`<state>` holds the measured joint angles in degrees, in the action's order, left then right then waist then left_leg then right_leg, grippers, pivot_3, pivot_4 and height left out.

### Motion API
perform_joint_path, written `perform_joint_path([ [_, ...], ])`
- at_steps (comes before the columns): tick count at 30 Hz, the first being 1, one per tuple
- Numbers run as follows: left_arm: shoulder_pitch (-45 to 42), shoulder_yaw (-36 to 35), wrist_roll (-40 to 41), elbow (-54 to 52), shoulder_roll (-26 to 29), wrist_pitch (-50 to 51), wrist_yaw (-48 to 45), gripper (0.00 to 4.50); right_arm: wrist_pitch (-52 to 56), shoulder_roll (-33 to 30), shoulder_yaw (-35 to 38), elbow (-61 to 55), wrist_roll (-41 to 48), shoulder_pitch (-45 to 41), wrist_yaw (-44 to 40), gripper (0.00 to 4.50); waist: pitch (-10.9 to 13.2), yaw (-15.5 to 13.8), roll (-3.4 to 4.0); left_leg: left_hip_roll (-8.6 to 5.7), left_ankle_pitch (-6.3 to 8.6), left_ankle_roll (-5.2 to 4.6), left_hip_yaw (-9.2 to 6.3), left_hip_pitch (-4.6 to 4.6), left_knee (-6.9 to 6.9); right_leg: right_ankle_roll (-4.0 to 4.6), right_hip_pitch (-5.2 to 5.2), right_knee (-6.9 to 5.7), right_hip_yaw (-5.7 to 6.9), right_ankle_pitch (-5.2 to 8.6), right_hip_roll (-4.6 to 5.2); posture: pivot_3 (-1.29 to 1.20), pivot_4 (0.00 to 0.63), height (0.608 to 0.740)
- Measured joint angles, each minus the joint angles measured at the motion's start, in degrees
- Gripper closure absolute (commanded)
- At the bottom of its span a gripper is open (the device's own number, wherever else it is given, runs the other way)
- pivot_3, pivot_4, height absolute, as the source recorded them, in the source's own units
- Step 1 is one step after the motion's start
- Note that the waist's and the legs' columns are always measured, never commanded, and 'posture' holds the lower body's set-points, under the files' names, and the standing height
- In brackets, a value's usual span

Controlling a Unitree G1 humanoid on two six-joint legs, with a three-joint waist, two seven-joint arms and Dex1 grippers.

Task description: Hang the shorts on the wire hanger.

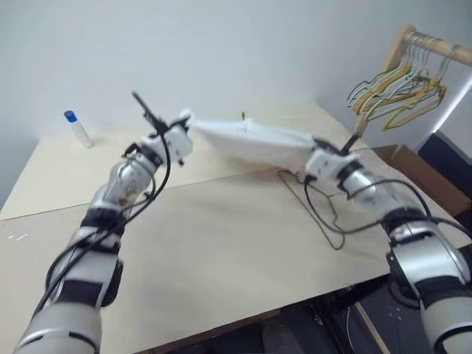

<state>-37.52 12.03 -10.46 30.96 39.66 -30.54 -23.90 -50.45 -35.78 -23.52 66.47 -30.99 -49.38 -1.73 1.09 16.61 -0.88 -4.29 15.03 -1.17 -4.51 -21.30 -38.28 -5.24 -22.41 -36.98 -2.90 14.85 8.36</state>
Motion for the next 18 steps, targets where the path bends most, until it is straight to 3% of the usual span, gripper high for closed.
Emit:
perform_joint_path([
  [6,10.11,-0.57,5.99,-17.10,13.30,9.19,-19.71,4.49,-3.14,-0.64,-1.43,-5.83,-1.00,3.71,-5.06,4.50,-0.04,0.02,0.03,0.01,0.10,-0.18,0.10,0.45,-0.13,0.00,0.37,0.22,-0.19,0.01,-0.12,-0.12,0.000,0.740],
  [11,23.78,-2.04,10.97,-31.51,26.17,13.78,-33.86,4.49,-4.49,-0.70,-2.49,-12.17,-2.37,6.55,-5.65,4.50,-0.06,-0.48,0.04,0.16,0.18,-0.21,0.13,0.90,0.13,0.02,0.66,0.21,-0.48,0.03,-0.36,-0.11,0.000,0.740],
  [18,43.77,-12.09,17.66,-51.04,32.77,22.89,-39.28,4.49,-5.96,-1.56,-3.48,-16.58,-4.88,9.60,-5.54,4.50,-0.04,-2.21,0.03,0.22,0.30,-0.25,0.36,1.04,0.15,0.10,0.72,0.34,-0.68,0.07,-0.42,-0.10,0.000,0.740],
])
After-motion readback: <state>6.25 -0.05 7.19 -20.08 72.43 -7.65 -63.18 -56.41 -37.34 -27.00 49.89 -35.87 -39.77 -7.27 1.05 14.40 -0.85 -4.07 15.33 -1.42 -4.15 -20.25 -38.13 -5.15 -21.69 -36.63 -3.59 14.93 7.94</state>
